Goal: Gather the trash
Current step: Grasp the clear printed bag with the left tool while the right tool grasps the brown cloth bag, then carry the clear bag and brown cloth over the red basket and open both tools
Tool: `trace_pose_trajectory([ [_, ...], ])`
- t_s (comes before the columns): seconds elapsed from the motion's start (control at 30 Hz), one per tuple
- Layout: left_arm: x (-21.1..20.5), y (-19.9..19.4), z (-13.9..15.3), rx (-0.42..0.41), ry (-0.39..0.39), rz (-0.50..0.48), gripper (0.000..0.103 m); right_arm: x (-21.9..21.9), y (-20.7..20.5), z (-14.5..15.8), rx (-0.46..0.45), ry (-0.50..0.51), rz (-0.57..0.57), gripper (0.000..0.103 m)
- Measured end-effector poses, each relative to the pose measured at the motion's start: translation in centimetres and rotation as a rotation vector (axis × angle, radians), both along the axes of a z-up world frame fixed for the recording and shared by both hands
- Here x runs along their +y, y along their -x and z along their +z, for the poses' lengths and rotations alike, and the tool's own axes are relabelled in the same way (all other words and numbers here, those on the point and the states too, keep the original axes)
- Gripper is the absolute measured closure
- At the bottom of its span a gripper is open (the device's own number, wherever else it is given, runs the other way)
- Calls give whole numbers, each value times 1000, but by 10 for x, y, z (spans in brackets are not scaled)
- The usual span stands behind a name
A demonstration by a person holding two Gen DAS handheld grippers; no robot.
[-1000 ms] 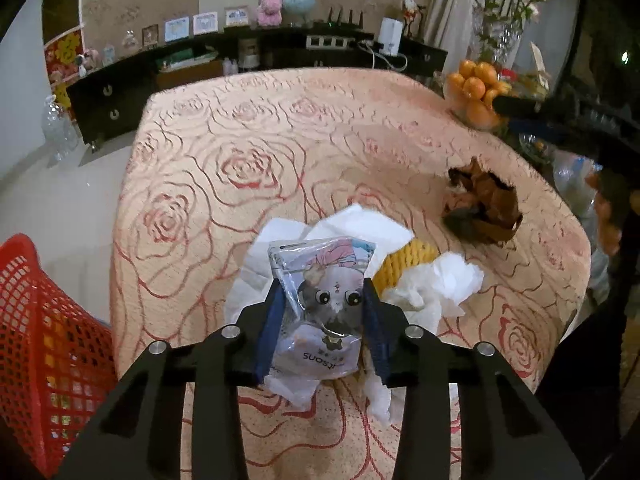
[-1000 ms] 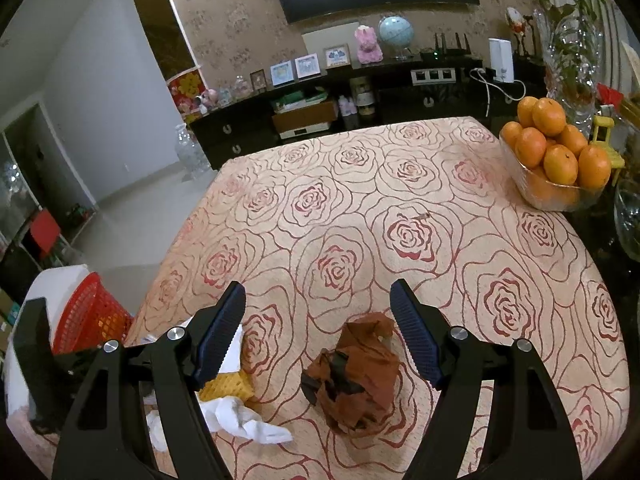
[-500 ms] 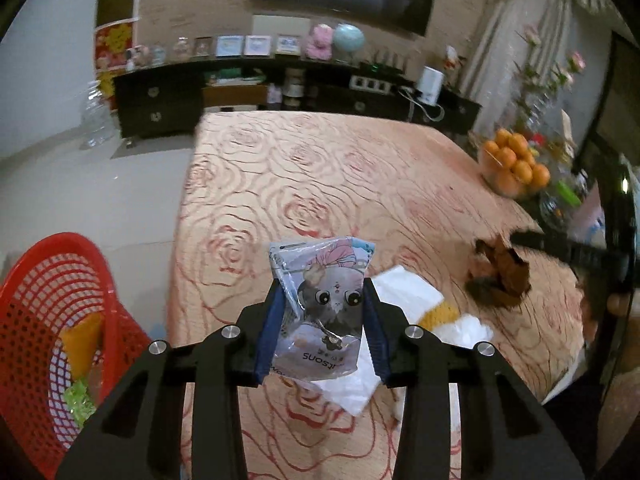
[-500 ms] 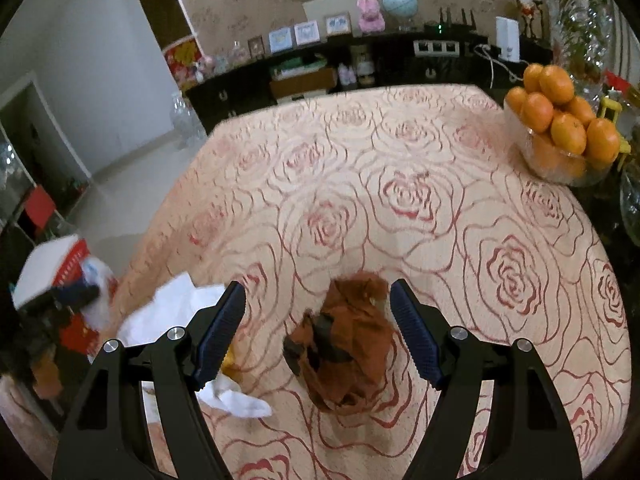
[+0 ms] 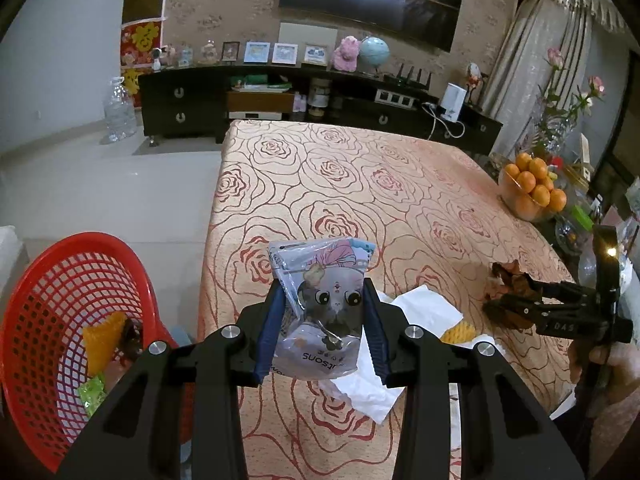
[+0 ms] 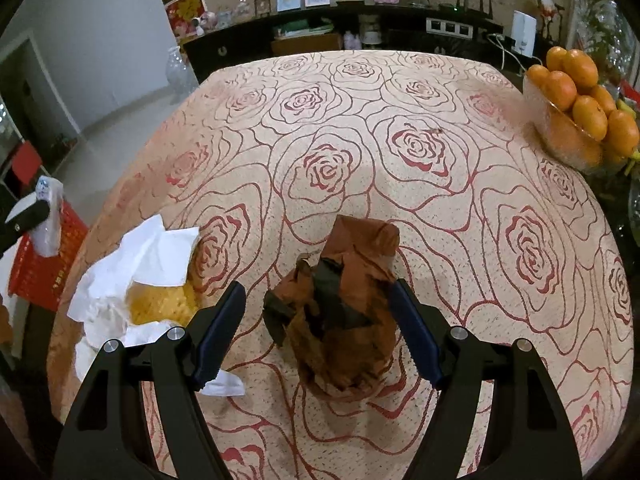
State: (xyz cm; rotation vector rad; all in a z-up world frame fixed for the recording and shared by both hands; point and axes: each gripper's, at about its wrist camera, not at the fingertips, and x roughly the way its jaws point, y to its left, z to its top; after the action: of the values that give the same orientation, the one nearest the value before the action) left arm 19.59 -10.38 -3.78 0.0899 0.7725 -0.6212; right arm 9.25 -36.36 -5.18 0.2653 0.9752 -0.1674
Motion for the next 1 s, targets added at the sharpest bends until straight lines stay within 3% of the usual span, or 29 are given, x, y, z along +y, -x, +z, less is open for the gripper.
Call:
trace_pose_trajectory([
  [0.17,2,-1,0,-6,-6,16,66,-2,1,-5,34,26,-12,35],
  [0.43,6,-2,3,-18,-12,41,66,-7,1,-2,23,-15,-15,43],
  [1.0,29,-5,25,-85,1,147,66,8,-13,45,-186,-9,-59,44],
])
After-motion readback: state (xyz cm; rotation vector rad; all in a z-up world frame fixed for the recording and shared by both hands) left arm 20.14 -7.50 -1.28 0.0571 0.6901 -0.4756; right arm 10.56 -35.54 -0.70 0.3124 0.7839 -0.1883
